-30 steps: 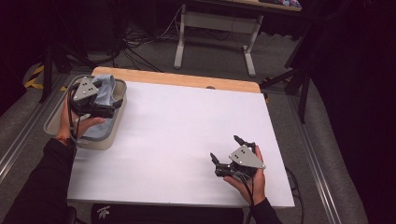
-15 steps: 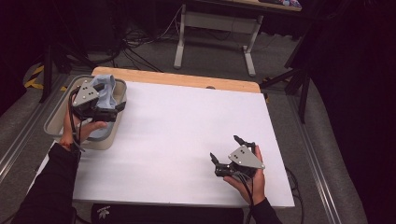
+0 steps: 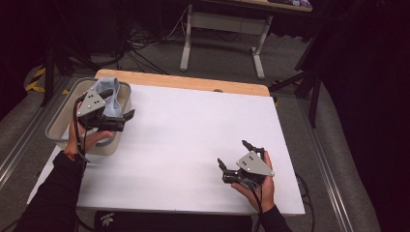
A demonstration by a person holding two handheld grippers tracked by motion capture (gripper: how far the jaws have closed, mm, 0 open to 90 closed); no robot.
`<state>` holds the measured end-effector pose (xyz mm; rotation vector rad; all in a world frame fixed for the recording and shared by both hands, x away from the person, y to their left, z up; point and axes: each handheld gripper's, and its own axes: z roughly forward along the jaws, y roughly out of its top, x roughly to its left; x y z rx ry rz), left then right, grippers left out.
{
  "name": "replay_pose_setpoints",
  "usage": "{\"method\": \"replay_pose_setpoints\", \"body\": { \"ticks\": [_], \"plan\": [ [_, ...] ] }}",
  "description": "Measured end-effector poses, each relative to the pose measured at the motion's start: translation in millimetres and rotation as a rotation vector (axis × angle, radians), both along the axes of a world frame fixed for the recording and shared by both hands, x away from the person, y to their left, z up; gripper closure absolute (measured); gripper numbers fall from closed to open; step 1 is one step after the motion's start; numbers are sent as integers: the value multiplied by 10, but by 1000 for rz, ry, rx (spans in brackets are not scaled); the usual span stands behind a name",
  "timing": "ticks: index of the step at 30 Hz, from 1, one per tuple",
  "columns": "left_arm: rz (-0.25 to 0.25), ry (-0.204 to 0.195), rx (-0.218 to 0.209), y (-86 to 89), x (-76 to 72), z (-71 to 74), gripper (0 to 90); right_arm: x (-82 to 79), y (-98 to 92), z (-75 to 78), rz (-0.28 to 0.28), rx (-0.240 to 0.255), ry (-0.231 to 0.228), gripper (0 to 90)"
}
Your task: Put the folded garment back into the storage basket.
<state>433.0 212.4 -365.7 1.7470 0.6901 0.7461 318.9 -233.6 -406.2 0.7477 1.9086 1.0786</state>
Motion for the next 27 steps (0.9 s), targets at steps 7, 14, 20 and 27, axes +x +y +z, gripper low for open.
{"method": "replay_pose_setpoints", "body": {
  "ticks": [7,14,20,27],
  "plan": [
    [-17,-3,14,-104,-31,-23,38,-19,4,8,6,-3,-10,58],
    [-37,-14,17,-178,-70,-24,40,-23,0,14,6,2,-14,58],
    [-52,-16,0,-228,-95,-28,40,-25,3,15,6,3,-13,59],
    [-69,-25,6,-299,-129,-28,41,-28,-1,18,7,2,-17,59]
  ]
}}
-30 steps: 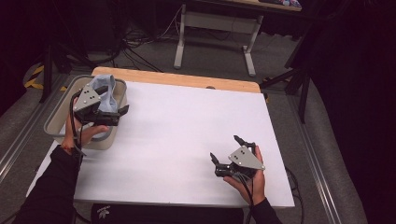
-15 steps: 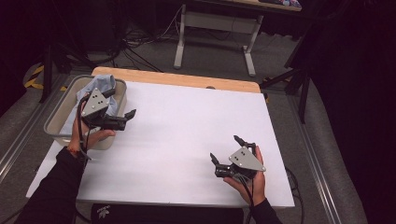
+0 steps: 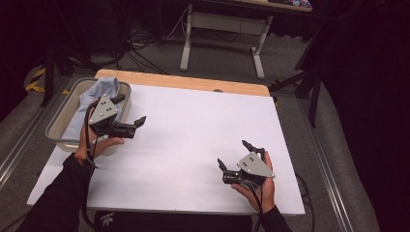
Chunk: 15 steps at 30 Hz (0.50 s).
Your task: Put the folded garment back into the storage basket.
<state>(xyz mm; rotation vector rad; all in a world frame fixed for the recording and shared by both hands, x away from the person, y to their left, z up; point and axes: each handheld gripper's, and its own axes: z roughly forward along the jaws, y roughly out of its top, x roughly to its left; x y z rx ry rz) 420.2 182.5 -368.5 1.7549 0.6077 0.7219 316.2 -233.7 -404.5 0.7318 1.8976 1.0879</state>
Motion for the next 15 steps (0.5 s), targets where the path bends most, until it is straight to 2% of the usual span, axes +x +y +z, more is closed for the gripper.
{"method": "replay_pose_setpoints", "body": {
  "ticks": [12,15],
  "plan": [
    [-29,-15,11,-69,-72,19,40,-5,3,1,1,-1,-2,61],
    [-45,-23,26,-94,-109,15,40,-7,2,4,0,-2,-5,61]
  ]
}}
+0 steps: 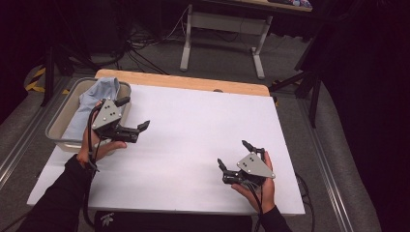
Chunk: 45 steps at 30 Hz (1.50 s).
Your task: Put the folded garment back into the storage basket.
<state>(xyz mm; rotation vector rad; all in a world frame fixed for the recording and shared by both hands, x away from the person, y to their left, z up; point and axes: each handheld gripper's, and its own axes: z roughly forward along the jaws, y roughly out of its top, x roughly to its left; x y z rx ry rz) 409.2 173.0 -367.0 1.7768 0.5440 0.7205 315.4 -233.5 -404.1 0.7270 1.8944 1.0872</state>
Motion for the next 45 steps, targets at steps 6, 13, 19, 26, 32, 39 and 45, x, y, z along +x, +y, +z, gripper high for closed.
{"method": "replay_pose_setpoints", "body": {
  "ticks": [6,13,19,26,32,39,45],
  "plan": [
    [-22,-8,7,-28,-56,-3,38,-4,1,4,1,3,-1,61],
    [-37,-17,24,-53,-128,-28,39,-9,7,3,4,2,-2,62],
    [-51,-26,34,-48,-157,-74,38,-11,12,4,5,0,-3,62],
    [-64,-34,47,-62,-216,-96,39,-11,12,3,7,-1,-4,62],
    [-77,-41,54,-76,-277,-103,39,-14,19,3,10,-2,-4,62],
    [-89,-43,60,-94,-342,-114,39,-19,26,3,13,-5,-5,61],
    [-95,-44,69,-103,-391,-138,42,-22,34,2,16,-5,-5,62]
  ]
}}
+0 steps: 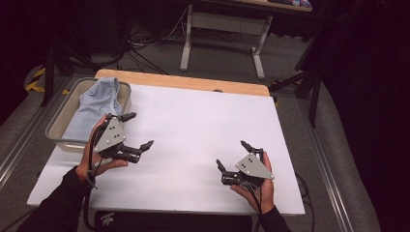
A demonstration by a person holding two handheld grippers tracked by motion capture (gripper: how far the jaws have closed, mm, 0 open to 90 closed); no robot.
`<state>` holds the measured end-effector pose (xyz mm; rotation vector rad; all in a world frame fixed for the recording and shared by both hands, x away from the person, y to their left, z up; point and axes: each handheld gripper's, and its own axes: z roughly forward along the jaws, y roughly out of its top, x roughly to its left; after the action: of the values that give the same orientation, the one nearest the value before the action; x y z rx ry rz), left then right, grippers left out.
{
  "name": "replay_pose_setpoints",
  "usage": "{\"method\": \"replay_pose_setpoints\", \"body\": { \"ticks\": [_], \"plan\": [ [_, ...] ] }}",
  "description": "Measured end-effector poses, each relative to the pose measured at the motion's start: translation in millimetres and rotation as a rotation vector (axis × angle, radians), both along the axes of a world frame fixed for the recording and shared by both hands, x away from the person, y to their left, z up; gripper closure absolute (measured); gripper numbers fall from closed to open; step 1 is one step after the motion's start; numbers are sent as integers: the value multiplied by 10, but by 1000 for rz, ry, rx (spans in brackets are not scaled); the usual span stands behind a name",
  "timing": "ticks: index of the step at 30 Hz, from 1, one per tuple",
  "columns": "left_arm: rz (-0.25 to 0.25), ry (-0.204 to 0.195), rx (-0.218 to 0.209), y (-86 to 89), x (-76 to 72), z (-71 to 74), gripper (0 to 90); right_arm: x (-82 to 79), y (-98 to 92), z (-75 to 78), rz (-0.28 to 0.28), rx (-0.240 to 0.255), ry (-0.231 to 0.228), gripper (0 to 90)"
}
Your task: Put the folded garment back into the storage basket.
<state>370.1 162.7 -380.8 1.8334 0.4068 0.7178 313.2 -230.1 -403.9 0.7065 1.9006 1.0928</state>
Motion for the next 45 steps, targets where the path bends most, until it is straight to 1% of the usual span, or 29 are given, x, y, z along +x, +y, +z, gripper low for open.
{"method": "replay_pose_setpoints", "body": {
  "ticks": [5,12,14,15,19,21,22,24,28,30,33,34,36,40,45],
  "plan": [
    [-4,0,7,-7,-37,-20,43,-3,6,-1,3,-2,0,62],
    [-8,7,3,3,-80,-50,43,-1,15,-7,1,-3,0,61],
    [-5,4,10,3,-89,-57,43,-5,17,-7,1,-4,-2,62],
    [-11,7,7,4,-105,-71,43,-4,17,-7,2,-3,-2,61],
    [-9,3,6,8,-128,-88,45,-1,23,-15,4,-6,2,62],
    [-8,12,9,5,-137,-112,45,0,25,-18,4,-6,3,62],
    [-5,5,12,6,-144,-124,46,0,25,-19,4,-7,3,61],
    [-8,11,14,3,-154,-139,47,2,26,-23,5,-4,4,61],
    [-9,10,18,-1,-170,-165,46,4,29,-33,7,-8,5,62],
    [-13,19,14,-3,-178,-193,46,7,33,-43,10,-13,5,61],
    [-2,21,22,-1,-183,-223,47,7,36,-49,11,-16,7,61],
    [1,21,32,3,-183,-238,47,5,39,-54,15,-12,7,62],
    [1,35,21,9,-195,-281,48,7,40,-59,16,-16,7,61],
    [4,37,34,15,-222,-328,49,9,49,-74,21,-18,10,61],
    [5,53,26,44,-238,-361,48,5,68,-96,32,-25,10,62]
  ]
}}
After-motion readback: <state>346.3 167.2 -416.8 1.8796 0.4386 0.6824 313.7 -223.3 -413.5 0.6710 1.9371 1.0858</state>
